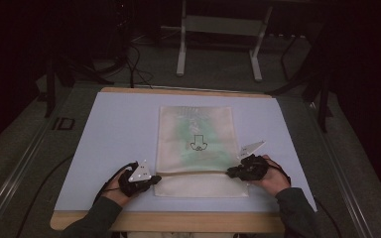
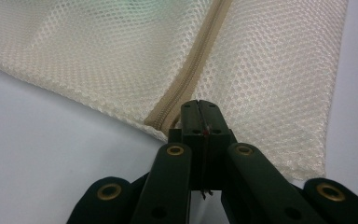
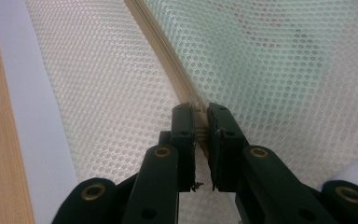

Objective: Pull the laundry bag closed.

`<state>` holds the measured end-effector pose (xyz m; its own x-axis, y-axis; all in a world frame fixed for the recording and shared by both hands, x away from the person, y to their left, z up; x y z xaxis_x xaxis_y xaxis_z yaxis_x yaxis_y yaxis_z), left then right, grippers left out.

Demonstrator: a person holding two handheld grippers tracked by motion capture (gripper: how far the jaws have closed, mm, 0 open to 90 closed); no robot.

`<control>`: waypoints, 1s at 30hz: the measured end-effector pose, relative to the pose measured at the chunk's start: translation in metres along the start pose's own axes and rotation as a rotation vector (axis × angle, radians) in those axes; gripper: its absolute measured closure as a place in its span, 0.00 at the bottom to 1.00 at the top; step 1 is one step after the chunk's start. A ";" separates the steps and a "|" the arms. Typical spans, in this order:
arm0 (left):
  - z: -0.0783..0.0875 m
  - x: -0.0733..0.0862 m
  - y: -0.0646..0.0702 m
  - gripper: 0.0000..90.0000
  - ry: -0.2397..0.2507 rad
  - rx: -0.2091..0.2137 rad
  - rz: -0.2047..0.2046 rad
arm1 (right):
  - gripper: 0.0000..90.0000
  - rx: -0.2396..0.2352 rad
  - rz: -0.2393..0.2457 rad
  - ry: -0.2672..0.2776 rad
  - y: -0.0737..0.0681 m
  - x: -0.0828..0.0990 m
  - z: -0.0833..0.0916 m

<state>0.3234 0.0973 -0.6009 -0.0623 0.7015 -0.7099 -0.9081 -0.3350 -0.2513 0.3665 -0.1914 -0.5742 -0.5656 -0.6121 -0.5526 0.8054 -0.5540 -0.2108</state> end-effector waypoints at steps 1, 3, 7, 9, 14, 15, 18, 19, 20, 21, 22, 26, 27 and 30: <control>0.000 0.000 0.000 1.00 0.000 0.000 -0.001 | 0.91 -0.002 -0.003 0.002 0.000 0.000 0.001; 0.000 0.000 0.000 1.00 0.000 0.000 0.000 | 0.91 0.001 -0.004 0.004 0.001 0.001 0.002; 0.000 0.000 0.000 1.00 -0.001 0.000 -0.001 | 0.91 0.003 -0.010 0.007 0.003 0.003 0.003; 0.000 0.000 0.000 1.00 -0.001 -0.001 -0.002 | 0.91 0.006 -0.015 0.014 0.005 0.005 0.006; 0.000 0.000 0.000 1.00 -0.001 0.000 -0.002 | 0.91 0.012 -0.027 0.014 0.008 0.008 0.009; 0.000 0.000 0.000 1.00 -0.001 -0.001 -0.002 | 0.91 0.015 -0.027 0.015 0.009 0.009 0.010; 0.000 0.000 0.000 1.00 -0.001 0.000 -0.002 | 0.91 0.016 -0.032 0.020 0.011 0.011 0.012; 0.000 0.000 0.000 1.00 -0.001 0.000 -0.002 | 0.91 0.017 -0.036 0.019 0.012 0.013 0.014; 0.000 0.000 0.000 1.00 -0.001 -0.001 -0.002 | 0.91 0.021 -0.045 0.022 0.014 0.015 0.016; 0.000 0.000 0.000 1.00 -0.001 -0.001 -0.002 | 0.91 0.022 -0.050 0.022 0.015 0.017 0.017; 0.000 0.000 0.000 1.00 -0.001 0.000 -0.002 | 0.91 0.021 -0.052 0.025 0.016 0.018 0.018; 0.000 0.000 0.000 1.00 -0.001 -0.001 -0.002 | 0.91 0.020 -0.056 0.024 0.018 0.020 0.019; 0.000 0.000 0.000 1.00 -0.001 -0.001 -0.002 | 0.91 0.021 -0.055 0.021 0.018 0.021 0.020; 0.000 0.000 0.000 1.00 -0.001 0.000 -0.002 | 0.91 0.028 -0.058 0.012 0.020 0.024 0.021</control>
Point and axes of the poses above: each handheld gripper's, and its own axes: z roughly backward along the jaws, x roughly out of its underside, y roughly to its right, the point moved 9 cm from there along -z, roughly forward along the jaws, and after that the axes turned 12 degrees about -z, right-handed, at the moved point
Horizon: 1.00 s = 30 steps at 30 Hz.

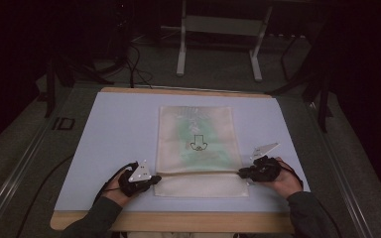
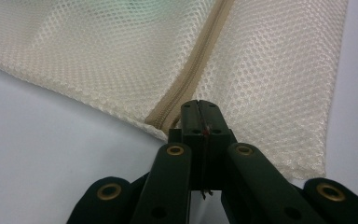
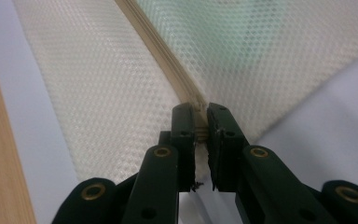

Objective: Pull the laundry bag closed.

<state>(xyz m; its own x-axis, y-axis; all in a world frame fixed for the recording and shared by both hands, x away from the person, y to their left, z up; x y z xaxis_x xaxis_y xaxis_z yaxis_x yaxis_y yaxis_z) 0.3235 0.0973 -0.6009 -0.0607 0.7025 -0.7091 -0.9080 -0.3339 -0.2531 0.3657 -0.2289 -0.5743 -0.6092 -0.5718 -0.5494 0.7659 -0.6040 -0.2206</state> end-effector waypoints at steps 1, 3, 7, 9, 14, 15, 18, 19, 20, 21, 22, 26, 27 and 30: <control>0.000 0.000 0.000 1.00 0.000 0.000 0.000 | 0.91 -0.005 -0.002 0.003 0.000 0.001 0.001; 0.000 0.000 0.000 1.00 -0.001 0.001 0.001 | 0.91 -0.009 -0.004 0.007 0.000 0.002 0.001; 0.000 0.000 0.000 1.00 0.000 0.001 0.001 | 0.91 -0.013 -0.011 0.011 0.000 0.002 0.000; 0.000 0.000 0.000 1.00 0.000 0.001 0.002 | 0.89 -0.020 -0.023 0.027 0.000 0.000 0.000; 0.000 0.000 0.000 1.00 0.001 -0.003 -0.002 | 0.80 -0.041 -0.047 0.089 -0.001 -0.006 0.006; 0.000 0.000 0.001 1.00 0.000 -0.003 -0.003 | 0.80 -0.038 -0.047 0.096 -0.001 -0.007 0.006; 0.000 0.000 0.001 1.00 -0.001 -0.007 -0.006 | 0.79 -0.020 -0.053 0.119 -0.001 -0.012 0.008; 0.000 0.000 0.001 0.99 -0.001 -0.008 -0.007 | 0.78 -0.016 -0.053 0.127 -0.001 -0.014 0.009; 0.000 0.000 0.001 0.99 -0.002 -0.008 -0.009 | 0.78 -0.008 -0.048 0.140 0.000 -0.016 0.010; 0.000 0.000 0.001 0.99 -0.002 -0.009 -0.010 | 0.78 -0.004 -0.052 0.148 -0.001 -0.017 0.010; 0.000 0.000 0.001 0.99 -0.002 -0.010 -0.010 | 0.79 -0.001 -0.048 0.151 -0.001 -0.018 0.011; 0.000 0.000 0.001 0.99 -0.002 -0.011 -0.010 | 0.79 0.017 -0.052 0.170 -0.002 -0.022 0.012; 0.000 0.000 0.001 0.99 -0.001 -0.011 -0.009 | 0.79 0.021 -0.055 0.176 -0.001 -0.023 0.013; 0.000 0.000 0.001 0.99 0.000 -0.008 -0.003 | 0.78 0.035 -0.070 0.207 0.000 -0.023 0.013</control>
Point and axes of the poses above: each handheld gripper's, and its own axes: z roughly backward along the jaws, x roughly out of its underside, y roughly to its right, the point moved 9 cm from there along -z, roughly forward along the jaws, and after that the axes turned 12 degrees about -z, right-handed, at the moved point
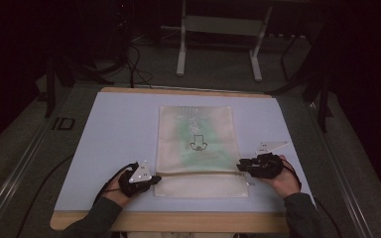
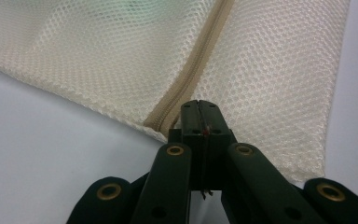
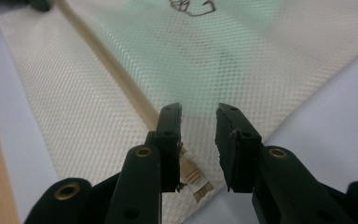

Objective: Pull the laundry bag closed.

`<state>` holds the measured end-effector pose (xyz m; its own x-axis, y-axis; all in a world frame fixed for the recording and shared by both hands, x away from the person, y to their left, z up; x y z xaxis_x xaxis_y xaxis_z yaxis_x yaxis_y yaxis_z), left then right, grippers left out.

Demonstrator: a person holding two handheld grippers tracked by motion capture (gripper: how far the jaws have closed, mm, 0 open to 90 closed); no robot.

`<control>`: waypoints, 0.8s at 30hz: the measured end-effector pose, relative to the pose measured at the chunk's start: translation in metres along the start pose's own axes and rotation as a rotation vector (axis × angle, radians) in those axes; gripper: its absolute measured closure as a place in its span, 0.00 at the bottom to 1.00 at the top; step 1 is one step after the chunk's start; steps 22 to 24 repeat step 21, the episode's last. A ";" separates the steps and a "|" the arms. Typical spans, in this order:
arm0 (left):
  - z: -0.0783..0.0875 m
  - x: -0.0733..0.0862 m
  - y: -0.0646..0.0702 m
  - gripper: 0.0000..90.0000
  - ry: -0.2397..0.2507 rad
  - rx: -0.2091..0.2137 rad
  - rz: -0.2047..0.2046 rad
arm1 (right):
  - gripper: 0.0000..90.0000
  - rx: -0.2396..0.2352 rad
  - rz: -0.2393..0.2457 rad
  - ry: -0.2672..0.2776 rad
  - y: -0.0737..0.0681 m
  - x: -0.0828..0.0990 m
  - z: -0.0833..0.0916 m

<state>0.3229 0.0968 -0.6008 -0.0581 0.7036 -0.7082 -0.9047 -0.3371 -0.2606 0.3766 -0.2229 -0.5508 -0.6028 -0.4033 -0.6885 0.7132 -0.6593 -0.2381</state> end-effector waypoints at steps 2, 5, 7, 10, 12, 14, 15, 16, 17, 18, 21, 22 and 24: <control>0.000 0.000 0.000 0.99 0.001 0.002 0.001 | 0.78 0.008 -0.008 0.010 0.001 0.000 0.000; 0.000 0.000 0.000 0.99 0.002 0.002 0.005 | 0.78 0.041 -0.049 0.043 0.006 0.003 0.000; 0.000 0.000 0.000 0.99 0.003 0.004 0.009 | 0.78 0.069 -0.063 0.046 0.011 0.004 0.001; 0.000 0.000 -0.001 0.99 0.006 0.008 0.012 | 0.78 0.070 -0.091 0.071 0.012 0.005 0.003; 0.000 0.000 0.000 0.99 0.004 0.006 0.011 | 0.78 0.077 -0.103 0.081 0.013 0.007 0.003; 0.000 0.000 0.000 0.99 0.004 0.005 0.010 | 0.77 0.083 -0.108 0.094 0.014 0.007 0.004; 0.000 0.000 0.000 0.99 0.003 0.004 0.009 | 0.77 0.088 -0.114 0.102 0.014 0.007 0.004; 0.000 0.000 0.000 0.99 0.003 0.004 0.008 | 0.77 0.097 -0.124 0.113 0.016 0.008 0.006; 0.000 0.000 0.000 0.99 0.004 0.005 0.009 | 0.77 0.097 -0.124 0.113 0.016 0.008 0.006; 0.000 0.000 -0.001 0.99 0.005 0.007 0.011 | 0.77 0.101 -0.126 0.119 0.016 0.008 0.006; 0.000 0.000 -0.001 0.99 0.007 0.009 0.013 | 0.77 0.108 -0.140 0.126 0.018 0.011 0.004; 0.000 0.000 -0.001 0.99 0.007 0.009 0.013 | 0.77 0.108 -0.140 0.126 0.018 0.011 0.004; 0.000 0.000 -0.001 0.99 0.007 0.009 0.013 | 0.77 0.108 -0.140 0.126 0.018 0.011 0.004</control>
Point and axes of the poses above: each handheld gripper's, and its own axes: z roughly backward along the jaws, x roughly out of its underside, y roughly to its right, the point moved 9 cm from there along -z, roughly forward along the jaws, and after that the axes turned 12 degrees about -z, right-handed, at the moved point
